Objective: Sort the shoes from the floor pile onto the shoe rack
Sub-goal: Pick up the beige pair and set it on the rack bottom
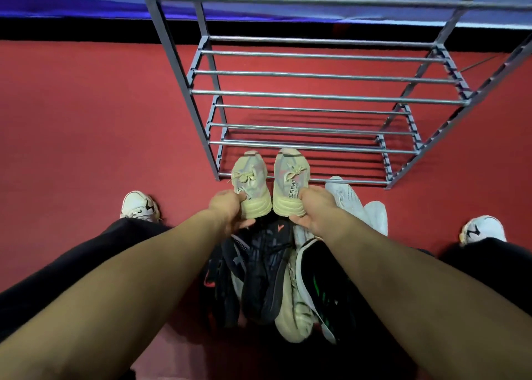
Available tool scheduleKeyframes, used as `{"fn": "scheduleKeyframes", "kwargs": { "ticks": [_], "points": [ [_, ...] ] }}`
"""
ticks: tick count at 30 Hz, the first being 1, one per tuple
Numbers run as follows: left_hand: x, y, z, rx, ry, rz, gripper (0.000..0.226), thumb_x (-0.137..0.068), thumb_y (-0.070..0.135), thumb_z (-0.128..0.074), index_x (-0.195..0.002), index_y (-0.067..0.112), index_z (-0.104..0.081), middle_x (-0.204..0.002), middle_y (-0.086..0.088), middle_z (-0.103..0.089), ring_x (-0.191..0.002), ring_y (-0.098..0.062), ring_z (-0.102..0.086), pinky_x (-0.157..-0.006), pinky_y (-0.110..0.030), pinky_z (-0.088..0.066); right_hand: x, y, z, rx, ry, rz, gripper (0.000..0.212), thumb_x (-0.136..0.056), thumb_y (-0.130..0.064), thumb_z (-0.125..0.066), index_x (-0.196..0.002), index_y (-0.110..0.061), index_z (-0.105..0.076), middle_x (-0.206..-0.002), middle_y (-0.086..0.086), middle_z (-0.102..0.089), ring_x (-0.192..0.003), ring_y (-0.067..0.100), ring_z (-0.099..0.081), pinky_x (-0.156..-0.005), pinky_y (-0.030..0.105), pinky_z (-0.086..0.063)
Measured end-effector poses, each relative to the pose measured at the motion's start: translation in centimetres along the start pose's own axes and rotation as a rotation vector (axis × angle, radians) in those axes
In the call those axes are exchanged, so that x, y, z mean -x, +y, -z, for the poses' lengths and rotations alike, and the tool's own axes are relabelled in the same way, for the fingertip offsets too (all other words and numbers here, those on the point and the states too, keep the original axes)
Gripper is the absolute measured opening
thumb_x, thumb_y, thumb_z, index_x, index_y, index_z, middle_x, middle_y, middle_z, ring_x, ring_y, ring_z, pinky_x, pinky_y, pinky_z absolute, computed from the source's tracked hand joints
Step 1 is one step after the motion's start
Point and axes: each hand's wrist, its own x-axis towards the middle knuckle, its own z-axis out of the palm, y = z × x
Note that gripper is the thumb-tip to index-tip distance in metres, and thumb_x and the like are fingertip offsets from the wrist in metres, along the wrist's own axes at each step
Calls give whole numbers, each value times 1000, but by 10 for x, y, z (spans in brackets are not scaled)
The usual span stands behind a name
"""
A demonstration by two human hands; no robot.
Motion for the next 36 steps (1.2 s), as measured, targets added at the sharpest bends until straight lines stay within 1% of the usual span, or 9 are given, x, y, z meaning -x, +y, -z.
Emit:
{"fn": "scheduleKeyframes", "kwargs": {
  "ticks": [5,11,16,19,21,26,30,32,36],
  "points": [
    [-73,18,-7,19,31,-48,17,-95,13,-55,-110,21,-54,-101,-10,-65,-72,-25,-65,-44,-34,-57,-73,-18,-17,19,-4,34,42,-93,-10,-51,-134,-23,-52,-125,6,-60,-108,29,-62,-73,40,-62],
    [-159,45,-17,-28,49,-107,19,-97,14,-52,-115,19,-55,-103,-11,-66,-66,-24,-63,-55,-39,-60,-152,-36,-45,7,-2,46,36,-92,-2,-49,-123,-19,-53,-120,9,-67,-104,27,-66,-61,35,-60],
    [-197,52,-14,-107,96,-120,23,-97,13,-52,-120,11,-51,-83,-14,-56,-58,-26,-54,-58,-49,-58,-188,-30,-66,18,-52,27,40,-92,-2,-50,-126,-22,-53,-123,8,-64,-110,29,-64,-57,33,-60],
    [-210,49,-9,-239,127,-166,30,-96,13,-53,-126,12,-51,-112,-15,-62,-92,-39,-64,-76,-60,-56,-197,-23,-71,121,-69,25,39,-93,-4,-50,-126,-25,-53,-113,4,-69,-99,25,-68,-57,33,-59],
    [-215,48,-5,-349,133,-199,33,-95,16,-55,-128,13,-52,-126,-19,-62,-111,-41,-61,-91,-56,-52,-198,-18,-70,309,-75,12,43,-94,-10,-51,-133,-29,-48,-105,2,-68,-89,26,-70,-58,34,-61],
    [-197,45,-3,-559,104,-214,44,-94,32,-53,-136,18,-48,-125,-14,-62,-110,-39,-62,-91,-52,-54,-184,-18,-53,762,-86,106,59,-95,-30,-54,-148,-39,-31,-131,1,-51,-100,22,-61,-65,33,-59],
    [-151,40,-3,-783,92,-277,51,-96,35,-48,-140,12,-41,-135,-14,-55,-113,-37,-59,-94,-45,-53,-147,-14,-39,772,-143,119,44,-95,-29,-53,-138,-33,-46,-77,-4,-53,-63,13,-52,-45,24,-48],
    [-121,36,-4,-810,56,-307,52,-96,33,-50,-141,9,-41,-138,-16,-52,-117,-38,-57,-97,-46,-50,-121,-9,-32,813,-183,148,41,-93,-26,-56,-134,-27,-51,-70,-3,-50,-54,13,-45,-39,21,-38],
    [-60,18,-1,-807,25,-355,42,-95,30,-54,-130,7,-53,-124,-18,-62,-113,-36,-60,-98,-41,-49,-63,7,-20,914,-188,276,30,-90,-25,-58,-119,-22,-59,-68,-5,-53,-54,15,-50,-46,26,-42]
  ]
}}
